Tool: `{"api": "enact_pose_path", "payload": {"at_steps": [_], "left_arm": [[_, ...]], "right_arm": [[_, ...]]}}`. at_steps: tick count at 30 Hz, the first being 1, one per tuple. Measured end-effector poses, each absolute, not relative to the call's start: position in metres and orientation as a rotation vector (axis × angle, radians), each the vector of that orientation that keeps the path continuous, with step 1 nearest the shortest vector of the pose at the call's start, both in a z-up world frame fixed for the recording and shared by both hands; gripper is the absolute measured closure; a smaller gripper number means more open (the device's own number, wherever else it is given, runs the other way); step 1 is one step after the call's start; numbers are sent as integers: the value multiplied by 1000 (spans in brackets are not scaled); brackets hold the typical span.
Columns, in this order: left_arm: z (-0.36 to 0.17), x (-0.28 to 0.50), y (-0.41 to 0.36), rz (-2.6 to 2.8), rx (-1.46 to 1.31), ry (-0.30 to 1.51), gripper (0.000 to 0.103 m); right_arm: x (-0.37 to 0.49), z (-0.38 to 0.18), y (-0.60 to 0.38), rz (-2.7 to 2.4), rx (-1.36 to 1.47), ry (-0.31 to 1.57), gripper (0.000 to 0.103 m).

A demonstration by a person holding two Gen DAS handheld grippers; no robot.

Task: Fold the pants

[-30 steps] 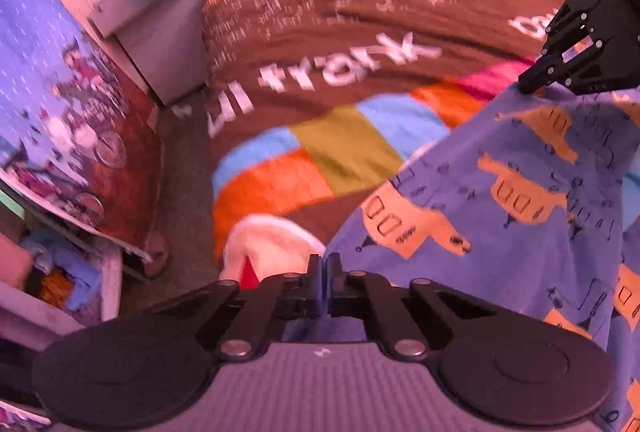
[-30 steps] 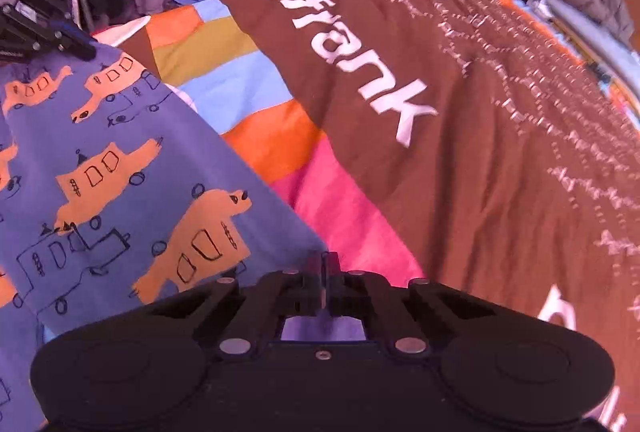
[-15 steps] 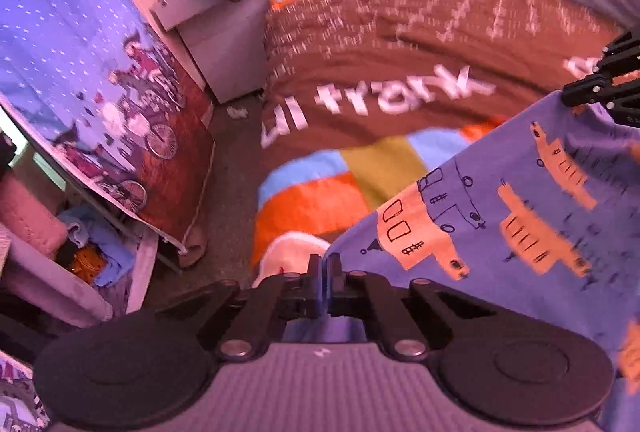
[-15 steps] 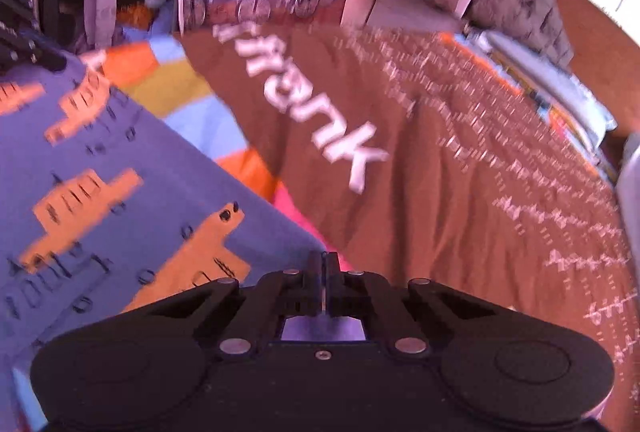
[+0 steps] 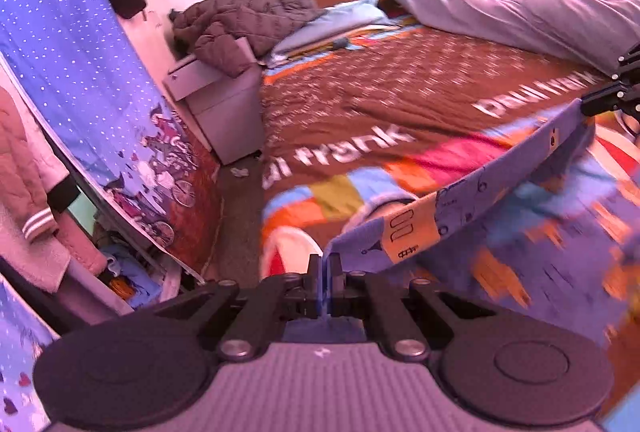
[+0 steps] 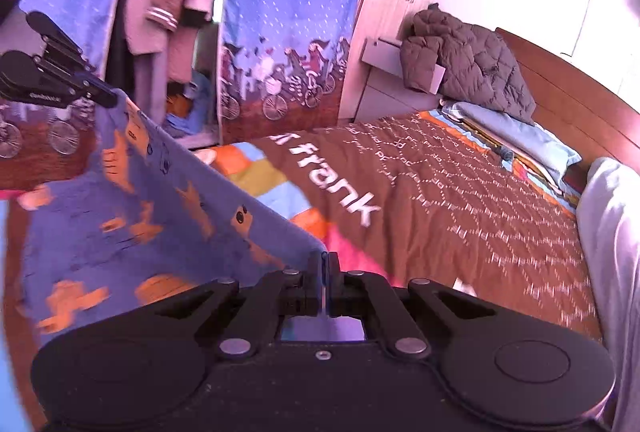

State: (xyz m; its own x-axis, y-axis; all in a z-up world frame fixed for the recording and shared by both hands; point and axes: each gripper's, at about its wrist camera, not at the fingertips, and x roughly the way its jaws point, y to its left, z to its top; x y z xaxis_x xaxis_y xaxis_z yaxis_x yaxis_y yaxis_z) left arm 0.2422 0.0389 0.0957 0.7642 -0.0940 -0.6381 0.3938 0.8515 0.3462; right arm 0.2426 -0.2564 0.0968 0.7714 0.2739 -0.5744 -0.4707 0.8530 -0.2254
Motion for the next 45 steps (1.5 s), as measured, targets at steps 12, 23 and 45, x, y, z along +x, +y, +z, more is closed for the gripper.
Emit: {"api": "enact_pose_path", "payload": {"at_steps": [12, 23, 45], "left_arm": [[-7, 151, 27, -366, 686, 707, 102], [-17, 138, 28, -420, 745, 724, 102], [14, 123, -75, -629, 339, 657, 35]], "right_arm": [[95, 9, -240, 393, -353, 629, 103], [80, -3, -233, 359, -365, 631, 103], [32, 5, -366, -23, 54, 682, 34]]}}
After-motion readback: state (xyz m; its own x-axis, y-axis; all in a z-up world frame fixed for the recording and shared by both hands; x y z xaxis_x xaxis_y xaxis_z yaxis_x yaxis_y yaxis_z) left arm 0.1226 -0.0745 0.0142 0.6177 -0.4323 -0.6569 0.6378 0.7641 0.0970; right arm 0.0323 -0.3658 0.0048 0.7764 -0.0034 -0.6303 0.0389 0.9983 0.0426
